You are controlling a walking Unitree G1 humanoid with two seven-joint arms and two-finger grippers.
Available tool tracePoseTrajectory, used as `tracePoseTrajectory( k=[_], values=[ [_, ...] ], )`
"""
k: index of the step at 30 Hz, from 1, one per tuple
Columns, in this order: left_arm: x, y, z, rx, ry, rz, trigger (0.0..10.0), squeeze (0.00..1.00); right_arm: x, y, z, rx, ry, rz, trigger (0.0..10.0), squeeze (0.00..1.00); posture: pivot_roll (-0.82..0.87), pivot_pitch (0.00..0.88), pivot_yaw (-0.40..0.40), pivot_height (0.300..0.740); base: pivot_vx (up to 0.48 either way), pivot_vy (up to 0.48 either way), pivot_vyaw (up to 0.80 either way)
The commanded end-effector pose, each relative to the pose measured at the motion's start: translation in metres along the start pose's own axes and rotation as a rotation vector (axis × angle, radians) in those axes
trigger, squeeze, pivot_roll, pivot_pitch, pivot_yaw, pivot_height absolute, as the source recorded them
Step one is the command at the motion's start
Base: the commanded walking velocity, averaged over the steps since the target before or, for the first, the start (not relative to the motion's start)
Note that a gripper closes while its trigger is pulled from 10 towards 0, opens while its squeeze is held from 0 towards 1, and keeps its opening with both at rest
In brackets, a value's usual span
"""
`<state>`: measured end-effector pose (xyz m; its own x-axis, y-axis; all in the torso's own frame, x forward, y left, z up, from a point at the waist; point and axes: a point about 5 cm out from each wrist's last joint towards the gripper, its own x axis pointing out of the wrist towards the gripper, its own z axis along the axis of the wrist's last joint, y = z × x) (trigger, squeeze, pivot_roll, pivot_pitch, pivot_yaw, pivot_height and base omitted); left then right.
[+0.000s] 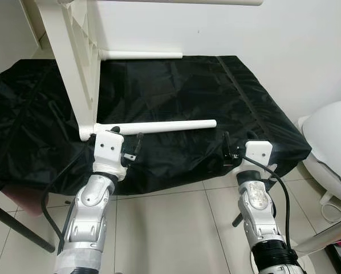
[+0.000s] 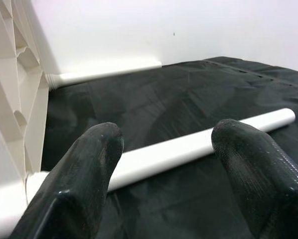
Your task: Building children table
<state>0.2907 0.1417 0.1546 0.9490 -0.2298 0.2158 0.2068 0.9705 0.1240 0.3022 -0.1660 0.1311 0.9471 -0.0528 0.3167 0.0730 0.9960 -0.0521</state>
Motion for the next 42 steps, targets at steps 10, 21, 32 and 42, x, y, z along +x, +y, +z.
tracePoseTrajectory(
  k=[10,21,32,42],
  values=[
    [-0.002,0.009,0.000,-0.011,0.007,0.172,10.0,0.00,0.000,-0.001,-0.003,-0.018,0.021,-0.005,10.0,0.00,-0.12,0.035,0.002,0.740,0.311,0.000,0.00],
    [-0.005,0.009,0.000,-0.014,0.013,0.181,10.0,0.00,-0.001,-0.001,-0.004,-0.027,0.030,0.002,10.0,0.00,-0.11,0.041,-0.004,0.740,0.325,0.000,0.00],
    [-0.009,0.004,-0.001,-0.001,0.014,0.201,10.0,0.00,-0.003,0.001,-0.005,-0.037,0.036,0.011,10.0,0.00,-0.11,0.047,-0.003,0.740,0.067,0.000,0.00],
    [-0.013,-0.005,0.002,-0.022,0.008,0.100,10.0,0.00,-0.004,0.000,-0.006,-0.058,0.041,0.008,10.0,0.00,-0.10,0.053,0.001,0.740,0.000,0.000,0.00]
  ],
)
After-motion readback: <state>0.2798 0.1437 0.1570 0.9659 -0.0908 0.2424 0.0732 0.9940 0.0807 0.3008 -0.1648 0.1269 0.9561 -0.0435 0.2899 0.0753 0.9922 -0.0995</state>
